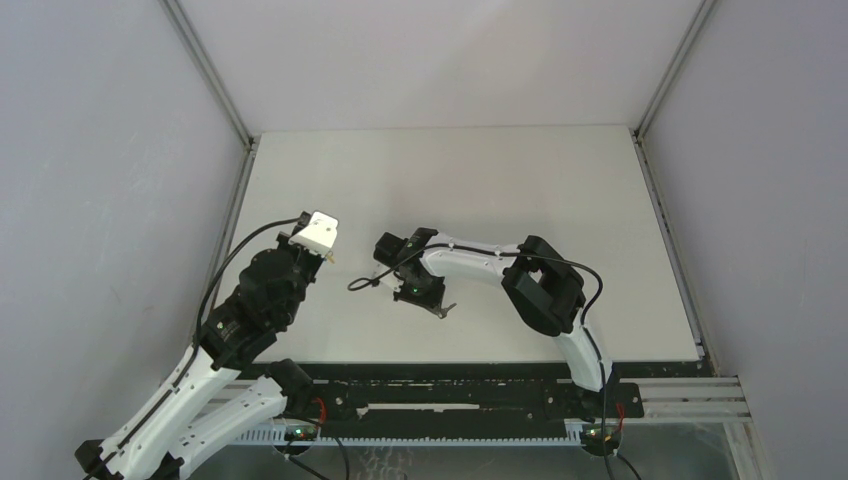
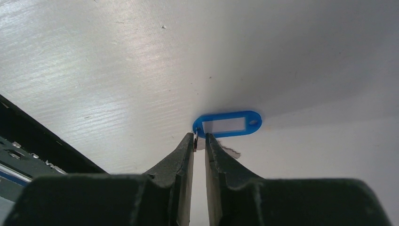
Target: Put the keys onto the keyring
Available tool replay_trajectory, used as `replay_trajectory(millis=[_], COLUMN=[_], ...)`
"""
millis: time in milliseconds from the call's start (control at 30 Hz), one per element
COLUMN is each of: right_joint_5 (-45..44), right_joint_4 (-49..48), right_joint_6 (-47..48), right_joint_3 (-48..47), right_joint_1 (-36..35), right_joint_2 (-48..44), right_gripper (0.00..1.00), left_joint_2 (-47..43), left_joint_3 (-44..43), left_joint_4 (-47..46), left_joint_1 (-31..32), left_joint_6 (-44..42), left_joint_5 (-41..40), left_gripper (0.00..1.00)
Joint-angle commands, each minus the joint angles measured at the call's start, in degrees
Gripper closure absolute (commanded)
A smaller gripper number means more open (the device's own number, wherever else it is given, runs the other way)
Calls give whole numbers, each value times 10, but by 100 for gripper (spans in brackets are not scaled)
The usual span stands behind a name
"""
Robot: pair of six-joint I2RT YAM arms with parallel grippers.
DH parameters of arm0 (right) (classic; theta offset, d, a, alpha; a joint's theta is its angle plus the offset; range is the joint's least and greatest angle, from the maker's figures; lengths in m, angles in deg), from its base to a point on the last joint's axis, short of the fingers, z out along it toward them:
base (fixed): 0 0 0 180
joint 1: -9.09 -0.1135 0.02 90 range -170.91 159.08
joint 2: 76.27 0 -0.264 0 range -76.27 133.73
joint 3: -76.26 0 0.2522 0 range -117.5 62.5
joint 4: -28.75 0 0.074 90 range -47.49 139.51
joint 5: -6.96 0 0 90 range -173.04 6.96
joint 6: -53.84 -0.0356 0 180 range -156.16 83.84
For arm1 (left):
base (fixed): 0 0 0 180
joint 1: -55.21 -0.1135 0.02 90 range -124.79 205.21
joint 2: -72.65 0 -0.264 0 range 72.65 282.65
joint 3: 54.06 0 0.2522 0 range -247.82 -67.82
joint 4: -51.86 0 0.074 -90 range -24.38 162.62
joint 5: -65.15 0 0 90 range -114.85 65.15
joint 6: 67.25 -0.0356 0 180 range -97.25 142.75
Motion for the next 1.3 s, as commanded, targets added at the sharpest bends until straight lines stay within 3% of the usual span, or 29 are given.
replay_trajectory(millis=[0,567,1233,1267], right_joint_5=[-14,-15,51,19], right_joint_4=[7,8,-150,-168], right_joint_6=[-1,8,48,38], right_joint_3=[-19,-6,190,200], right_joint_1=[-5,-1,33,33], right_joint_2=[-22,-33,-377,-388], right_gripper=[86,100,100,100], left_joint_2=[-2,-5,-21,-17], left_joint_3=[0,1,-30,-35], left_joint_4=[-34,-34,-6,-1], left_joint_1=[-4,-4,-4,-4], left_joint_6=[9,8,-7,-5], left_joint_5=[8,16,263,272], left_gripper=[100,100,100,100])
